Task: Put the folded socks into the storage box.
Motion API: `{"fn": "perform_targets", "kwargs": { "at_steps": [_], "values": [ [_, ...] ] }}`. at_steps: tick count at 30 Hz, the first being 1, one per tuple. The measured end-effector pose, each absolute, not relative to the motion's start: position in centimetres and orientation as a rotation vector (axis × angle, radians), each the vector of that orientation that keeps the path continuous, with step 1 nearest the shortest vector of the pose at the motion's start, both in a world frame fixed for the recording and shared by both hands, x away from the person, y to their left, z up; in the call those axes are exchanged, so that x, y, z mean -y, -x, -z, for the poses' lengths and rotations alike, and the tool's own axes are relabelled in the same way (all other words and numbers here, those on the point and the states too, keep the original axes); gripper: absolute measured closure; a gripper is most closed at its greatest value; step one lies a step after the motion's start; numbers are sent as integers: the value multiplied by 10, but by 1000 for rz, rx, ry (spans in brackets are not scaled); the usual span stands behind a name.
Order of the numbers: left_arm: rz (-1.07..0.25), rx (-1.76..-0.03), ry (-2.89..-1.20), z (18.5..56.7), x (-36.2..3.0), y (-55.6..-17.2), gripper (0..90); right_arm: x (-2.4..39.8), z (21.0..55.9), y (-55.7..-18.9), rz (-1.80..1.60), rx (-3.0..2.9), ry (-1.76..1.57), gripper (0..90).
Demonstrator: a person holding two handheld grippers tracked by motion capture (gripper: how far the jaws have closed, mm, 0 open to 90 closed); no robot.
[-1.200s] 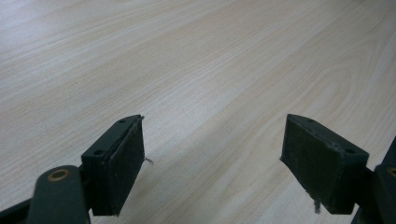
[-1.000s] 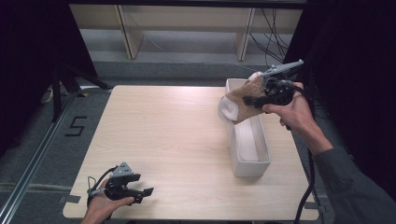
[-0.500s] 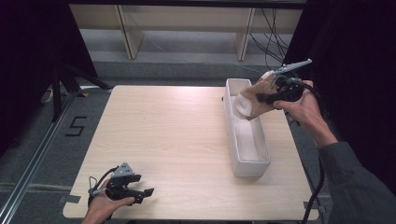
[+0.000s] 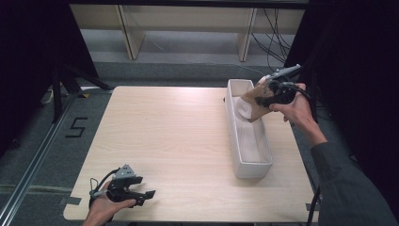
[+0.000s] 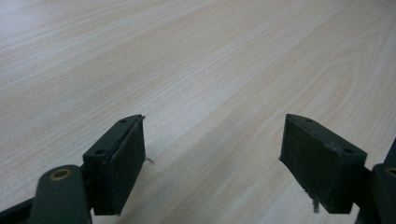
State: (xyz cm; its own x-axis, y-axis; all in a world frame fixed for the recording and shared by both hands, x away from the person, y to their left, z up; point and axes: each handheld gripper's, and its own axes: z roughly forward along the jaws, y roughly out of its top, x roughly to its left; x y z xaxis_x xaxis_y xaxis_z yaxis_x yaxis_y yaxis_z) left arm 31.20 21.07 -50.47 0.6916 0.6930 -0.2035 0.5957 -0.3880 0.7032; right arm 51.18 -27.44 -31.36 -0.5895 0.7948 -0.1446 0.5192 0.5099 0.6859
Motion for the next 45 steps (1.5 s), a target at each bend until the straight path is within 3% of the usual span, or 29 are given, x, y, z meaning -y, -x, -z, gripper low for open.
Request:
{"fn": "perform_targets", "kwargs": {
  "at_steps": [20, 45],
  "values": [
    [-138, -977, -2117, 508, -208, -311, 212, 253, 357, -525, -590, -2404, -840, 568],
    [-127, -960, -2157, 508, -206, -310, 225, 244, 411, -480, -503, -2668, -501, 529]
  ]
}}
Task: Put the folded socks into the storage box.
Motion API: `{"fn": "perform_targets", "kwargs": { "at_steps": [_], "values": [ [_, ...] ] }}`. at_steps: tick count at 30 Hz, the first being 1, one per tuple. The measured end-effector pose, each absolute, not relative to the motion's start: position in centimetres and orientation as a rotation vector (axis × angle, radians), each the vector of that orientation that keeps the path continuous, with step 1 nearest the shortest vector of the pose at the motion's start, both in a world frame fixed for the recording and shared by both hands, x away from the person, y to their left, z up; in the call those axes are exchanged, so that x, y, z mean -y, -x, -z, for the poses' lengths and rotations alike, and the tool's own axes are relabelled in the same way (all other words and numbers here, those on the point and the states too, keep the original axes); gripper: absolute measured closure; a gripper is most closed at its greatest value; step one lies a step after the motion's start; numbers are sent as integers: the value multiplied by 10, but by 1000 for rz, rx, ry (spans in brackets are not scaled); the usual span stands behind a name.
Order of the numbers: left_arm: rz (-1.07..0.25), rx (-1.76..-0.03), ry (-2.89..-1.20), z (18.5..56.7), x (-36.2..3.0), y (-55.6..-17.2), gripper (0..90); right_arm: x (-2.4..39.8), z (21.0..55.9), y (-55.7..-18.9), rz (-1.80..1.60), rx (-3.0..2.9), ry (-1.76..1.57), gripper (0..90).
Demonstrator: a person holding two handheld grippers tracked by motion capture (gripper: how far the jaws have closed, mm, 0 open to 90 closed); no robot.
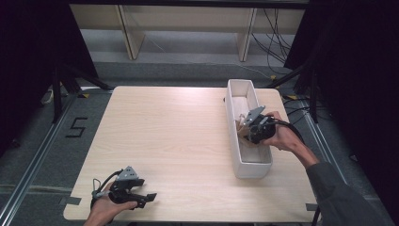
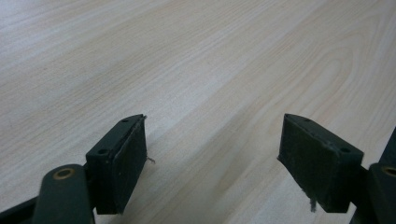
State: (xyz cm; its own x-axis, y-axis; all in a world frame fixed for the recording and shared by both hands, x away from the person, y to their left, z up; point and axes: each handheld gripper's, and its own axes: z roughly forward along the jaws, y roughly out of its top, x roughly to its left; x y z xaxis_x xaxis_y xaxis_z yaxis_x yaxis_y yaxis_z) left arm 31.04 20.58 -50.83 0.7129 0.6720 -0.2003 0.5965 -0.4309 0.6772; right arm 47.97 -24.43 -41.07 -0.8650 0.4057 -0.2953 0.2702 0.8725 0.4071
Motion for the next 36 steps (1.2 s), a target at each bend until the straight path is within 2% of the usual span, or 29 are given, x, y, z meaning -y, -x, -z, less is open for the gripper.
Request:
{"fn": "perform_targets", "kwargs": {
  "at_steps": [2, 8, 14, 16, 19, 25, 28, 36],
  "values": [
    [-134, -966, -2153, 509, -205, -311, 226, 244, 413, -478, -506, -2675, -472, 513],
    [-123, -969, -2164, 509, -205, -311, 228, 252, 399, -472, -638, -2679, -606, 360],
    [-129, -967, -2158, 508, -206, -312, 227, 265, 372, -466, -873, -2645, -672, 350],
    [-131, -987, -2120, 509, -204, -311, 227, 269, 362, -464, -899, -2615, -704, 379],
    [-134, -985, -2128, 508, -205, -311, 228, 276, 348, -465, -1036, -2579, -710, 472],
    [-133, -970, -2159, 508, -207, -312, 228, 277, 342, -470, -972, -2547, -779, 603],
    [-138, -971, -2159, 508, -207, -312, 228, 272, 347, -472, -940, -2577, -775, 642],
    [-134, -966, -2167, 507, -207, -311, 230, 251, 366, -467, -815, -2724, -690, 664]
  ]
}}
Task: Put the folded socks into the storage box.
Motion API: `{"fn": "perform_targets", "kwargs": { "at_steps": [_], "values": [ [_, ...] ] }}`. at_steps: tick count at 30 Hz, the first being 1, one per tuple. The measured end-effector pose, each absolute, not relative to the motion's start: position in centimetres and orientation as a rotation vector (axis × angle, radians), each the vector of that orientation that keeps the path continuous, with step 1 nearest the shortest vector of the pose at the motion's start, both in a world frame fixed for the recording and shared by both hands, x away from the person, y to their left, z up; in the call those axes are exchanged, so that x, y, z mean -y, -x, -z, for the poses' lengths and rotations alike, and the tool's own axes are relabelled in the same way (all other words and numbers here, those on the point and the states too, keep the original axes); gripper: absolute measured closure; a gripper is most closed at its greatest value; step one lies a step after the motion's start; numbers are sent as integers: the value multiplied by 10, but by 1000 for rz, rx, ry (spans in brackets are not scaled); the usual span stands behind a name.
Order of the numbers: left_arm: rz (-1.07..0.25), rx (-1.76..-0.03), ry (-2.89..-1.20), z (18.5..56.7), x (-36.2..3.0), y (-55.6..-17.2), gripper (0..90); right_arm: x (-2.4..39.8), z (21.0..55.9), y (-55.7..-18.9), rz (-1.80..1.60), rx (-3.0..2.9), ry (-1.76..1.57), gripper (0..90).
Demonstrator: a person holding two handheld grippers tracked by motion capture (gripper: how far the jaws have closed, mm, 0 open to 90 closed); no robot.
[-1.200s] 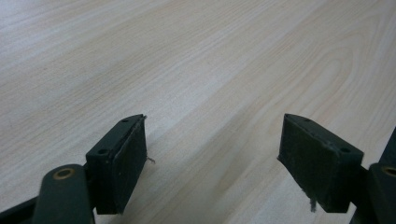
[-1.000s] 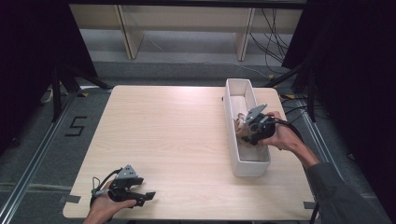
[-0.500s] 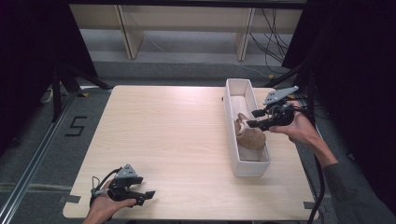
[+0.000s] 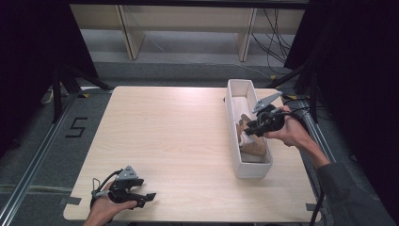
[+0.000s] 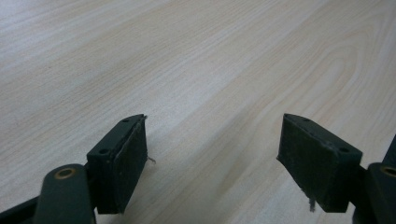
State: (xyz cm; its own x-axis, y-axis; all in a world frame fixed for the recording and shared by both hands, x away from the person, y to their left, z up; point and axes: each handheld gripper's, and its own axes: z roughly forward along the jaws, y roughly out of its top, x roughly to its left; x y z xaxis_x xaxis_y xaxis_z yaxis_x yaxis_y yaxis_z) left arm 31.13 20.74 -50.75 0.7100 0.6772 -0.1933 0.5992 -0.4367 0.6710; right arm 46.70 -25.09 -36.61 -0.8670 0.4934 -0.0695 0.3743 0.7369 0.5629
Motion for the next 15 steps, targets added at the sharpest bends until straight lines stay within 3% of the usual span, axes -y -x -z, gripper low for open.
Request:
{"fn": "perform_targets", "kwargs": {
  "at_steps": [15],
  "values": [
    [-131, -965, -2160, 507, -207, -310, 230, 233, 416, -456, -576, -2892, -690, 667]
  ]
}}
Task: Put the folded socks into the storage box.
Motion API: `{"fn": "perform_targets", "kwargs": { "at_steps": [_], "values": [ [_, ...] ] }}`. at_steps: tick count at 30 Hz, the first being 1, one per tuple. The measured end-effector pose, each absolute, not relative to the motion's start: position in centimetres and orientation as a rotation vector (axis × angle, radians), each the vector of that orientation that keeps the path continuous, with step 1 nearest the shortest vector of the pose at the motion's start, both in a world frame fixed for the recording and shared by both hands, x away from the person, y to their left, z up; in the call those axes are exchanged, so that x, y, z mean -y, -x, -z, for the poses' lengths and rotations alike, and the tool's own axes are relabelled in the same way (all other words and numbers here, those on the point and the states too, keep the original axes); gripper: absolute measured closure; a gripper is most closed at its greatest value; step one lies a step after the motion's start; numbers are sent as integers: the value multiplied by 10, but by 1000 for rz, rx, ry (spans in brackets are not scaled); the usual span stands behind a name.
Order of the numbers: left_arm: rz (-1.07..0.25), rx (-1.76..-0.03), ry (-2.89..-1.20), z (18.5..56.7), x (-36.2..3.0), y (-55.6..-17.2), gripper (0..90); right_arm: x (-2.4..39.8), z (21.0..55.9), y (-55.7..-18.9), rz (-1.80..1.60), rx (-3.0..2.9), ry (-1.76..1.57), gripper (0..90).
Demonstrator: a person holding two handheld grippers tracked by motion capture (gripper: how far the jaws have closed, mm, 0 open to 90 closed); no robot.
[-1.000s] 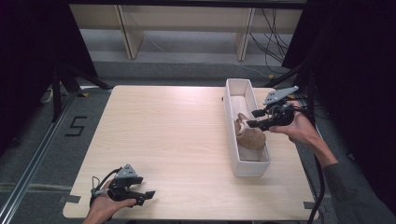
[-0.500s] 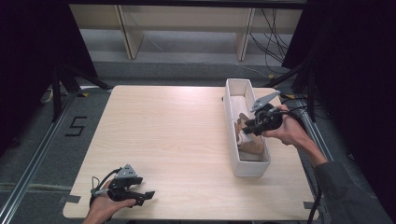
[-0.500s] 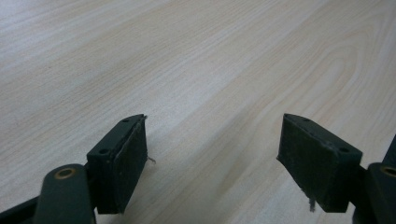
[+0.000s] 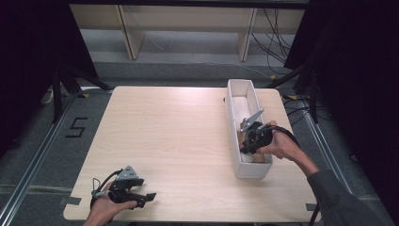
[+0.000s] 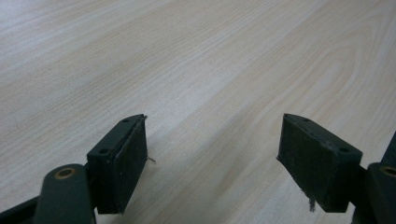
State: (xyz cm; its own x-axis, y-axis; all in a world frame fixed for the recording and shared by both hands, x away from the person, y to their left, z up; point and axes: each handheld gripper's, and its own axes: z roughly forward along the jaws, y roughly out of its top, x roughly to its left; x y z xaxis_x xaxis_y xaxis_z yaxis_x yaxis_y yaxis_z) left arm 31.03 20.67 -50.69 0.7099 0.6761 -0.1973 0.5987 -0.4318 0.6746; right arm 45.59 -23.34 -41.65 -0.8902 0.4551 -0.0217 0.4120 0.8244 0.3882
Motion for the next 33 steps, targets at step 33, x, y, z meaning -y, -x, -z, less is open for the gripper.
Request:
{"fn": "perform_targets", "kwargs": {
  "at_steps": [33],
  "values": [
    [-135, -956, -2165, 506, -207, -311, 229, 226, 429, -488, -471, -2734, -861, 686]
  ]
}}
